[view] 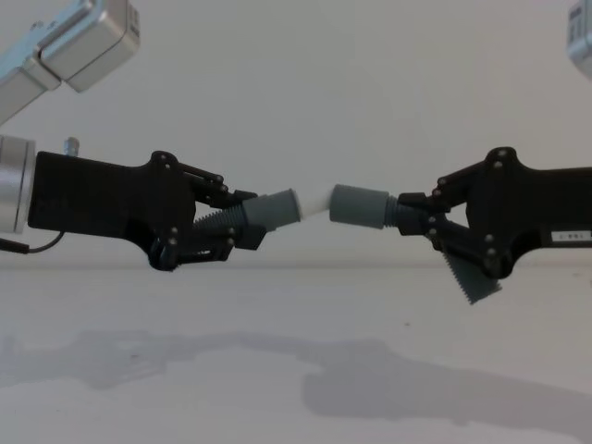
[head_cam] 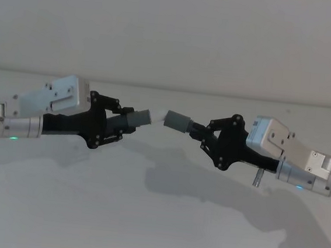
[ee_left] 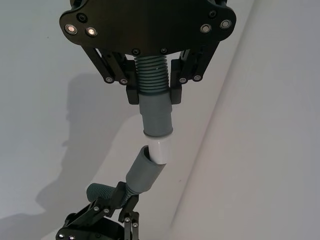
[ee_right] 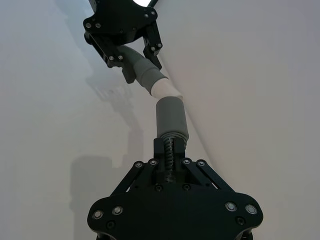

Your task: Use both hands to pick up one end of the pipe from the table, align the ends, and insert them.

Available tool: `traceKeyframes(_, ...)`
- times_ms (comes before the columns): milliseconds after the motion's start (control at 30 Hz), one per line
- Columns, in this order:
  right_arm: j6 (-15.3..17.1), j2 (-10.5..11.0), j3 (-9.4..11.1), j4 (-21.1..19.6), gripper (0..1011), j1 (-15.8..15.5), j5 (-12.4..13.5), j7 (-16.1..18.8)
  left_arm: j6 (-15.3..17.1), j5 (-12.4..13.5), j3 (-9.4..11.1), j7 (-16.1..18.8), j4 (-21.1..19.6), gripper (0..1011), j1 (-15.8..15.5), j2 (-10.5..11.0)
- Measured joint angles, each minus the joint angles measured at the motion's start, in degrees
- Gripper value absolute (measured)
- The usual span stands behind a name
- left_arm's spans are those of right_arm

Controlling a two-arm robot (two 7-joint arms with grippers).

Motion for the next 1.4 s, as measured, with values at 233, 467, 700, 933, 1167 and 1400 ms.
traceKeyframes(233, 0.24, -0.19, -0.53, 0.56, 85, 0.83, -0.19, -0.04, -0.04, 0.0, 0.0, 0.0, 0.0, 349, 0.0, 0.0)
traceKeyframes(467, 0.28, -0.13, -0.85, 0.77, 85, 1.41, -0.14, -0.01, -0.04, 0.0, 0.0, 0.0, 0.0, 349, 0.0, 0.0)
traceKeyframes(700, -0.13, 0.19, -1.24, 0.81, 85, 1.91, 0.03, 0.18, -0.04, 0.0, 0.0, 0.0, -0.01, 349, 0.0, 0.0)
traceKeyframes(933, -0.64, 0.6, -1.78, 0.72, 85, 2.38, 0.05, 0.58, -0.04, 0.0, 0.0, -0.01, -0.01, 349, 0.0, 0.0)
traceKeyframes(1167, -1.02, 0.9, -2.41, 0.54, 85, 2.96, -0.17, 0.95, -0.04, 0.0, -0.01, -0.01, 0.0, 349, 0.0, 0.0)
traceKeyframes(1400, -1.18, 0.87, -2.94, 0.72, 83, 3.66, -0.6, 1.02, -0.03, 0.01, -0.02, 0.02, 0.0, 349, 0.0, 0.0)
